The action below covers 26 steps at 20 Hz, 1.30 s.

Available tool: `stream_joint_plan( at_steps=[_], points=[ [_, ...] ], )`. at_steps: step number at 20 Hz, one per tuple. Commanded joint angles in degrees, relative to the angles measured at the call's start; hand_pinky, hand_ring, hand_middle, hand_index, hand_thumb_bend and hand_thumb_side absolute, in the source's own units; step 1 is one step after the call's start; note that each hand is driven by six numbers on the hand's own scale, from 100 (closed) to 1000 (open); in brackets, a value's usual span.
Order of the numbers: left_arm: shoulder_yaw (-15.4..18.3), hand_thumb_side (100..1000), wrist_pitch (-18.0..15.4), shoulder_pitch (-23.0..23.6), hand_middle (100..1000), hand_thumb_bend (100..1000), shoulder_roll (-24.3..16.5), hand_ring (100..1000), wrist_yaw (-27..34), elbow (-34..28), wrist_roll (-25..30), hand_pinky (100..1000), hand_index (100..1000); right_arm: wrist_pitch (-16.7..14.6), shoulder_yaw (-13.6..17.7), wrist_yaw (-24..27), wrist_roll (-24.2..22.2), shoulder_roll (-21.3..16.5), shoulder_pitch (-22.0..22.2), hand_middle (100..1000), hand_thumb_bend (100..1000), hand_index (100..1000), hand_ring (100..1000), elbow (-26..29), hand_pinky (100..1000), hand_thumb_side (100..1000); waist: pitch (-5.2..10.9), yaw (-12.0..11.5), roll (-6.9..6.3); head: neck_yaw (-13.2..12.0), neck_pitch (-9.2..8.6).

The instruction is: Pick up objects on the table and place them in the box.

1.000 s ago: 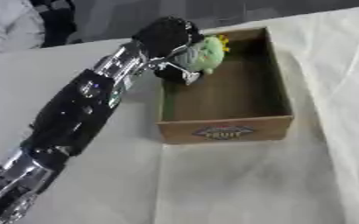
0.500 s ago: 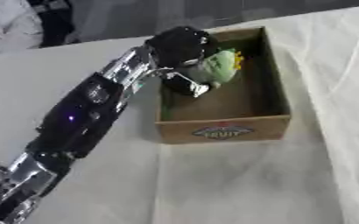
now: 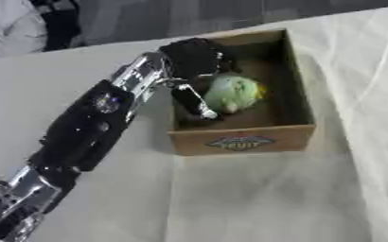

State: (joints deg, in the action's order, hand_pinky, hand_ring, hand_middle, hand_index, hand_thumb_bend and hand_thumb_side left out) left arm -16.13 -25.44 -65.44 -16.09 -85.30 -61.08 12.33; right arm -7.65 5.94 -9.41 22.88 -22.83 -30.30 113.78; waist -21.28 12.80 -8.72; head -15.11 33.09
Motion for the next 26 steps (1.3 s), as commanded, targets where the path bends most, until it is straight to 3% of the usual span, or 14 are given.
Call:
stream_joint_plan(
  at_steps=[1,4,8,12,15,18,26],
  points=[
    [1.2,906,1.8,-0.7,859,599,-0.9,912,0.5,-3.0,-0.5,763,923,0.0,0.3,0.4,0.1,-0.5,-0.6,614,100,740,828,0.8,799,1000,1.48,-0.3,0.79,0.2,-0.31],
    [1.9,918,3.5,-0.3,845,605,-1.4,893,2.6,-5.8,-2.0,752,921,0.1,0.4,0.4,0.2,-0.6,-0.4,614,100,740,828,0.8,799,1000,1.67,-0.9,0.92,0.6,0.20],
    [4.5,975,6.0,0.7,792,495,-1.9,826,5.8,-11.0,-5.0,715,905,0.1,0.7,0.3,0.4,-0.8,0.1,615,100,740,828,0.8,799,1000,1.92,-2.1,1.33,1.6,1.51],
    [8.0,974,9.0,2.9,686,377,-2.0,697,9.2,-16.4,-8.3,639,904,0.2,1.2,0.1,1.0,-1.1,0.7,615,100,741,827,0.8,799,1000,2.31,-3.8,2.15,3.0,3.37],
    [11.2,972,11.5,5.0,668,361,-2.2,667,11.6,-20.4,-10.8,611,906,0.3,1.5,-0.1,1.5,-1.1,1.1,615,100,741,826,0.8,799,1000,2.55,-4.8,2.66,3.8,4.23],
    [13.6,971,14.0,7.5,633,309,-2.5,630,14.1,-24.4,-13.2,573,900,0.2,1.8,-0.1,1.8,-1.1,1.3,616,100,741,825,0.8,798,1000,2.81,-5.6,3.38,4.6,4.51],
    [19.2,950,20.5,14.8,619,291,-4.2,611,20.7,-35.2,-19.8,535,908,0.3,2.5,-0.6,3.0,-1.2,2.2,616,100,742,823,0.8,798,1000,3.46,-7.8,5.01,6.2,3.99]
  ],
)
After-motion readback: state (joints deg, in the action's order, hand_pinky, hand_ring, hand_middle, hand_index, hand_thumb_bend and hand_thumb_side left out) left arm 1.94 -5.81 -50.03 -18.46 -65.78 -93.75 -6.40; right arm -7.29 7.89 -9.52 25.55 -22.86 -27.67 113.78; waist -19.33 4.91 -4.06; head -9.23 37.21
